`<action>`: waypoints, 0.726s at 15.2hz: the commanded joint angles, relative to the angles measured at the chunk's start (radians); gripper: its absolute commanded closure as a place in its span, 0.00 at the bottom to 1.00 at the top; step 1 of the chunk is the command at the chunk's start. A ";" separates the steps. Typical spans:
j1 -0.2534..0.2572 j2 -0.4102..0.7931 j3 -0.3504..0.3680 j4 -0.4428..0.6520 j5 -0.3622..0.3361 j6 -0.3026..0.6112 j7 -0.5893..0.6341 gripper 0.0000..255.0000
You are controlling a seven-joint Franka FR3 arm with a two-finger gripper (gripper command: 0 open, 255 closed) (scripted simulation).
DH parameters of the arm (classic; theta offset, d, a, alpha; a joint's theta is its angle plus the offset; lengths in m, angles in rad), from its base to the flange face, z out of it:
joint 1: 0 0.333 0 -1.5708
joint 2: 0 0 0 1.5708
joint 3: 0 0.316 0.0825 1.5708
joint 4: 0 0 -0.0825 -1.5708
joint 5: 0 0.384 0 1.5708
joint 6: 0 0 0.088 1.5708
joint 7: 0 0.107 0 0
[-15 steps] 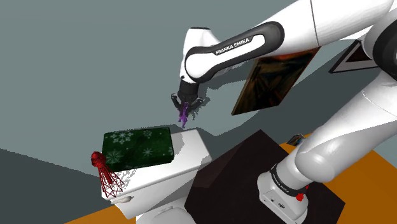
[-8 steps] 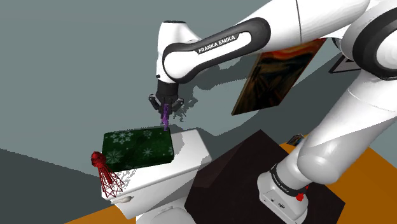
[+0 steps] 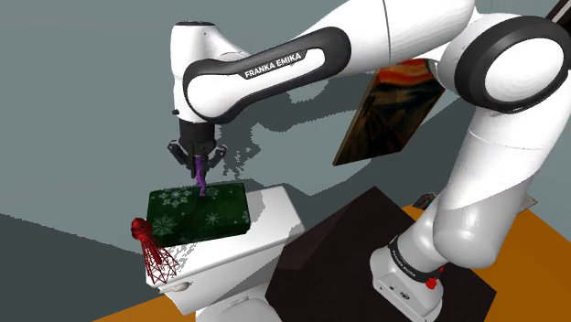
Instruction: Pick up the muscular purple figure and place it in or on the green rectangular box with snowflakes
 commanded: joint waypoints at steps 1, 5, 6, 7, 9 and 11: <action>0.032 0.047 0.001 0.070 -0.024 -0.022 0.040 1.00; 0.036 0.071 -0.005 0.047 -0.033 0.023 0.040 1.00; 0.038 0.077 -0.006 0.042 -0.036 0.034 0.040 1.00; 0.039 0.084 -0.008 0.037 -0.038 0.045 0.041 1.00; 0.041 0.097 -0.011 0.028 -0.044 0.067 0.041 1.00; 0.044 0.111 -0.014 0.019 -0.049 0.088 0.042 1.00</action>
